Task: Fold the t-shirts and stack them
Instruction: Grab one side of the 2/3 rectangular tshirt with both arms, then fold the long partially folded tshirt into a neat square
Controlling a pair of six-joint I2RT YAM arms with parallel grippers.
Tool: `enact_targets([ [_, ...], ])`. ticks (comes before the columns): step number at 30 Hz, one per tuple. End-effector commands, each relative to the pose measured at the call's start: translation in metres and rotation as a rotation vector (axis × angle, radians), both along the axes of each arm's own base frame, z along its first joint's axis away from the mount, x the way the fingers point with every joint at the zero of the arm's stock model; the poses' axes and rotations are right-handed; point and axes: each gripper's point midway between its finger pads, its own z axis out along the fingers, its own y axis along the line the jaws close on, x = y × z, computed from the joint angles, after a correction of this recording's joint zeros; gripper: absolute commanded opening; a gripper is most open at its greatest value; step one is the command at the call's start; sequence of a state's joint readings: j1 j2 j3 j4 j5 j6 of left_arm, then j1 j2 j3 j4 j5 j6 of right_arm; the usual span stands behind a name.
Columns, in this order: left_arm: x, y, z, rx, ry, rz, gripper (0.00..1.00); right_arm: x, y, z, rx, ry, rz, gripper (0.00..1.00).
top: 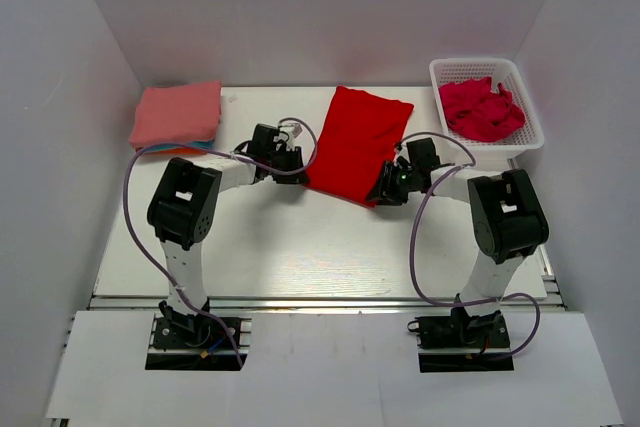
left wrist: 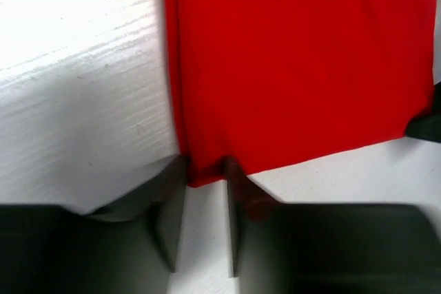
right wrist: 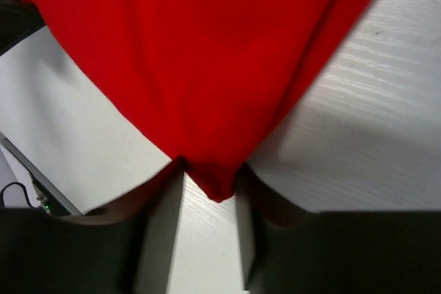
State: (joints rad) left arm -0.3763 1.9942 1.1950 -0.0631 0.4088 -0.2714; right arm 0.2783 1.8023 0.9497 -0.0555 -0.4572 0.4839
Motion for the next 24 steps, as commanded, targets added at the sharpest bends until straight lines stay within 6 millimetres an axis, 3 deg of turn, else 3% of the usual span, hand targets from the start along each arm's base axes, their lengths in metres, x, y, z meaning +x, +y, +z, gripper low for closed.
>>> enact_targets([
  [1,-0.018,-0.005,-0.014,0.003,0.055,-0.032,0.33,-0.012,0.001,-0.014,-0.015,0.043,0.009,0.37],
  [2,-0.015,-0.006,-0.012,-0.003,0.041,-0.032,0.30,-0.012,0.001,-0.014,-0.015,0.038,0.010,0.29],
  [3,-0.016,-0.007,-0.011,-0.013,0.049,-0.032,0.22,-0.014,0.000,-0.015,-0.017,0.042,0.009,0.13],
  [4,-0.020,-0.008,-0.012,-0.016,0.063,-0.039,0.06,-0.016,0.001,-0.013,-0.017,0.038,0.021,0.05],
  [5,-0.019,-0.008,-0.007,-0.020,0.053,-0.039,0.00,-0.016,0.000,-0.012,-0.018,0.039,0.018,0.00],
  [8,-0.031,-0.010,0.012,-0.057,0.047,-0.070,0.00,-0.024,0.001,-0.003,-0.013,0.029,0.045,0.00],
  [9,-0.045,-0.009,0.012,-0.075,0.075,-0.079,0.00,-0.025,0.001,0.003,-0.014,0.002,0.066,0.00],
  [10,-0.049,-0.010,0.020,-0.089,0.066,-0.089,0.00,-0.037,0.000,0.004,-0.014,0.044,0.084,0.00],
  [11,-0.058,-0.012,0.041,-0.111,0.048,-0.102,0.00,-0.042,0.000,0.012,-0.009,0.035,0.104,0.00],
  [13,-0.081,-0.008,0.050,-0.130,0.067,-0.125,0.00,-0.061,-0.003,0.030,-0.004,0.033,0.158,0.00],
  [14,-0.094,-0.006,0.067,-0.155,0.048,-0.144,0.00,-0.072,-0.006,0.033,-0.011,0.045,0.192,0.00],
  [17,-0.126,-0.006,0.083,-0.188,0.044,-0.236,0.00,-0.093,-0.008,0.061,0.006,0.020,0.291,0.00],
  [18,-0.136,-0.001,0.092,-0.193,0.029,-0.237,0.00,-0.102,-0.004,0.081,0.055,0.001,0.342,0.00],
  [19,-0.143,0.000,0.096,-0.200,0.029,-0.244,0.00,-0.102,-0.002,0.086,0.062,-0.034,0.373,0.00],
  [21,-0.160,0.003,0.106,-0.220,0.044,-0.267,0.00,-0.122,0.000,0.102,0.124,0.000,0.419,0.00],
  [22,-0.165,0.002,0.126,-0.253,-0.006,-0.292,0.00,-0.127,0.000,0.109,0.134,-0.019,0.442,0.00],
  [24,-0.180,0.000,0.142,-0.306,-0.035,-0.343,0.00,-0.132,0.001,0.125,0.158,-0.066,0.458,0.00],
])
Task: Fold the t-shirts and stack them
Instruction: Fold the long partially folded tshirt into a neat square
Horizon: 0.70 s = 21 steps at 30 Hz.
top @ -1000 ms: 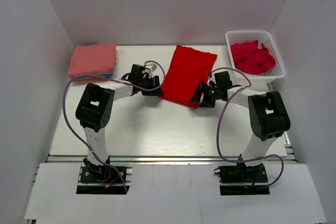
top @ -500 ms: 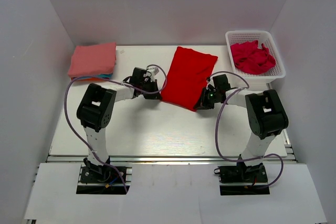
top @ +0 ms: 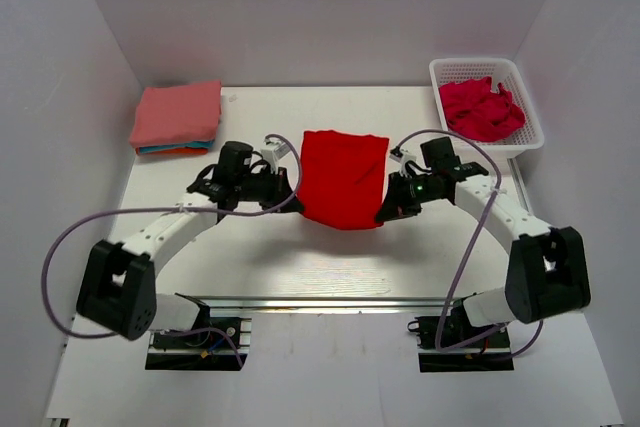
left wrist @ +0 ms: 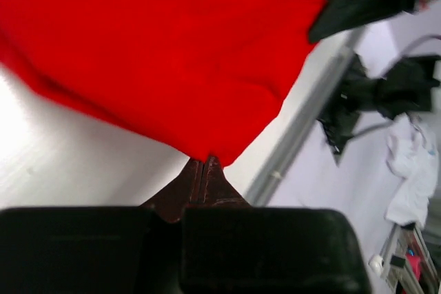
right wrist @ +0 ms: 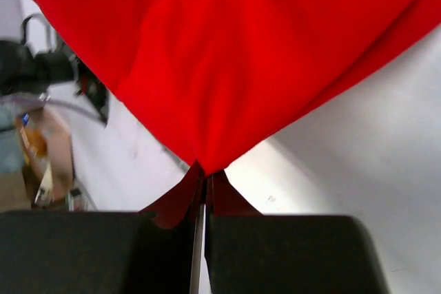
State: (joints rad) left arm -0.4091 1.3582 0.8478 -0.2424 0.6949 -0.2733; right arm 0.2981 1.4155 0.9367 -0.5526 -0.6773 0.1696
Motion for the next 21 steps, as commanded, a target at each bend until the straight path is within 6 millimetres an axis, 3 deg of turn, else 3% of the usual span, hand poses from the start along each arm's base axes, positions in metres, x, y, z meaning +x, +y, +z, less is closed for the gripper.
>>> enact_targets([
  [1,-0.032,-0.004,0.034,-0.101,-0.047,-0.115,0.00,-0.025,0.006,0.036,0.099,-0.025,0.111,0.00],
  [8,-0.028,0.001,0.071,-0.130,-0.155,-0.074,0.00,-0.025,0.018,0.085,0.250,-0.187,0.169,0.00],
  [11,-0.017,0.006,0.068,-0.099,-0.120,-0.009,0.00,-0.013,0.017,0.087,0.230,-0.189,0.134,0.00],
  [14,0.009,0.014,0.059,-0.032,-0.099,0.108,0.00,0.000,0.017,0.079,0.216,-0.141,0.103,0.00],
  [21,0.062,0.027,0.055,0.048,-0.102,0.347,0.00,0.057,0.016,0.079,0.179,-0.158,-0.011,0.00],
])
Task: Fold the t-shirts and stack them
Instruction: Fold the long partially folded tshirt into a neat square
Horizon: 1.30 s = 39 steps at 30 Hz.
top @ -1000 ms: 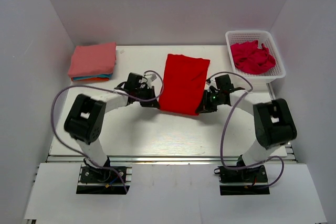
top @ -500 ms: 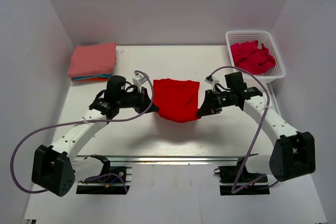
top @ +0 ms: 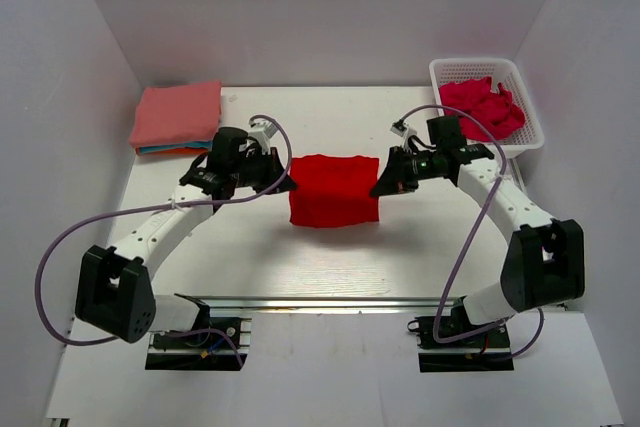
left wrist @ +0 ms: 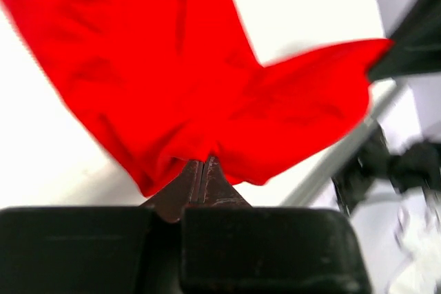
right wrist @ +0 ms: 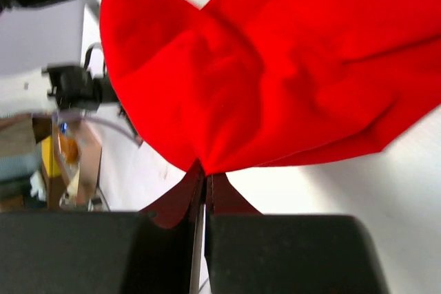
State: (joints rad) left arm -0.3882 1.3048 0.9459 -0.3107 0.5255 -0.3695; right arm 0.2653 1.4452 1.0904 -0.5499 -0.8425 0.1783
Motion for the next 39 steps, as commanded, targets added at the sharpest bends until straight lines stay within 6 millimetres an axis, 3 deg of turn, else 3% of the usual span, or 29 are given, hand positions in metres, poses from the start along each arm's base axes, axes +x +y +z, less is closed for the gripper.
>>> enact_targets([
  [1,0.040,0.013,0.017,0.040,-0.059,0.185,0.00,0.039,-0.001,0.023,0.006,-0.094,-0.081,0.00],
  [4,0.063,0.013,0.029,0.038,-0.122,0.230,0.00,0.062,-0.009,0.023,-0.016,-0.091,-0.145,0.00],
  [12,0.114,0.003,0.040,0.053,-0.205,0.261,0.00,0.102,-0.017,0.017,-0.008,-0.066,-0.200,0.00],
  [14,0.126,0.003,0.031,0.089,-0.209,0.269,0.00,0.110,-0.016,0.016,-0.004,-0.056,-0.204,0.00],
  [15,0.133,0.003,0.037,0.090,-0.219,0.279,0.00,0.114,-0.017,0.013,0.002,-0.040,-0.207,0.00],
  [19,0.152,0.001,0.025,0.136,-0.212,0.288,0.00,0.133,-0.021,0.002,-0.004,-0.026,-0.231,0.00],
  [21,0.158,0.003,0.009,0.165,-0.184,0.300,0.00,0.147,-0.022,0.000,-0.009,-0.038,-0.236,0.00],
  [22,0.168,0.006,0.012,0.162,-0.201,0.321,0.00,0.153,-0.023,0.002,-0.008,-0.043,-0.239,0.00],
  [23,0.174,0.008,0.012,0.180,-0.214,0.338,0.00,0.159,-0.023,-0.021,-0.021,0.013,-0.241,0.00],
  [27,0.196,0.005,0.000,0.212,-0.202,0.351,0.00,0.178,-0.018,-0.021,0.029,0.032,-0.221,0.00],
  [29,0.208,0.005,-0.013,0.225,-0.180,0.356,0.00,0.186,-0.018,-0.030,0.030,0.051,-0.225,0.00],
  [39,0.242,0.005,-0.049,0.246,-0.145,0.370,0.00,0.229,-0.019,-0.058,-0.005,0.012,-0.243,0.00],
])
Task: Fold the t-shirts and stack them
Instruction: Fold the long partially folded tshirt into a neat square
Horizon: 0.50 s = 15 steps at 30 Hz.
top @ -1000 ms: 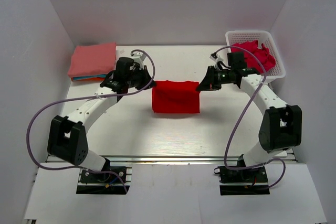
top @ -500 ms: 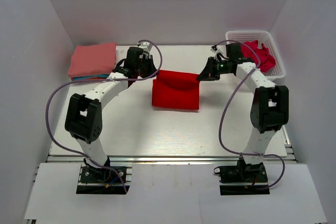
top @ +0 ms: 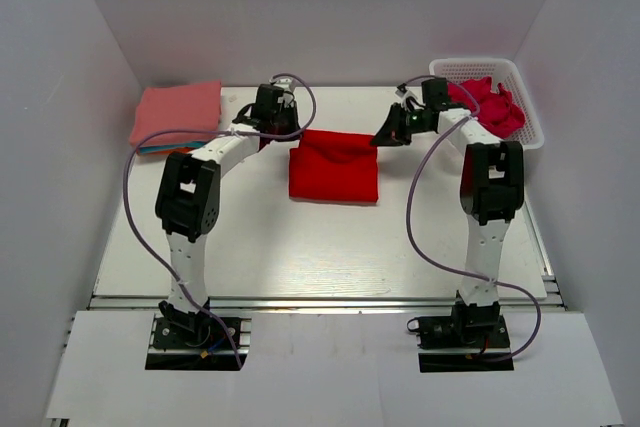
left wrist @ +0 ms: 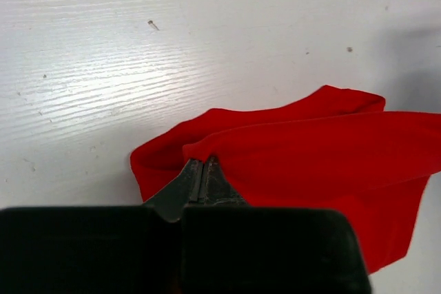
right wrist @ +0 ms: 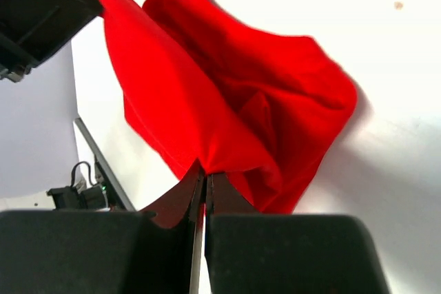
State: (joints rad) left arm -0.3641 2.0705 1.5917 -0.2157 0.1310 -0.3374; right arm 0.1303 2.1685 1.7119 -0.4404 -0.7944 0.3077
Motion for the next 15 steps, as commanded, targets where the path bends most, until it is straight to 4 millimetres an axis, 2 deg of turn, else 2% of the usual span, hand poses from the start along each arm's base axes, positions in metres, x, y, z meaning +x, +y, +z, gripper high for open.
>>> enact_targets([
  [1,0.024,0.016,0.025,0.007,-0.071,0.050,0.00,0.024,-0.005,0.006,-0.005,-0.072,-0.018,0.03],
  [3,0.028,0.017,0.015,0.024,-0.044,0.058,0.00,0.034,-0.005,-0.001,-0.015,-0.075,-0.028,0.11],
  [4,0.036,0.024,0.021,0.025,-0.053,0.089,0.05,0.043,-0.003,0.009,-0.007,-0.102,-0.028,0.21],
  [5,0.037,0.023,0.019,0.027,-0.047,0.089,0.21,0.046,-0.004,0.005,-0.010,-0.090,-0.031,0.29],
  [6,0.041,0.032,0.018,0.037,-0.041,0.111,0.80,0.051,-0.006,0.000,-0.018,-0.083,-0.041,0.41],
  [7,0.047,0.034,0.026,0.036,-0.060,0.137,1.00,0.064,-0.006,0.016,-0.018,-0.132,-0.045,0.80],
  [8,0.049,0.040,0.029,0.036,-0.060,0.148,1.00,0.070,-0.009,0.022,-0.038,-0.134,-0.061,0.90],
  [9,0.050,0.042,0.039,0.037,-0.078,0.159,1.00,0.079,-0.012,0.034,-0.055,-0.174,-0.076,0.90],
  [11,0.047,0.044,0.048,0.038,-0.094,0.154,1.00,0.082,-0.015,0.045,-0.087,-0.212,-0.098,0.90],
  [12,0.043,0.045,0.050,0.045,-0.097,0.149,1.00,0.077,-0.019,0.045,-0.103,-0.217,-0.106,0.90],
  [13,0.035,0.040,0.044,0.028,-0.077,0.115,1.00,0.075,-0.017,0.048,-0.098,-0.230,-0.104,0.90],
  [14,0.029,0.038,0.047,0.022,-0.078,0.092,1.00,0.058,-0.018,0.035,-0.101,-0.185,-0.096,0.90],
  [15,0.023,0.035,0.045,0.008,-0.064,0.067,1.00,0.059,-0.016,0.047,-0.095,-0.223,-0.090,0.90],
])
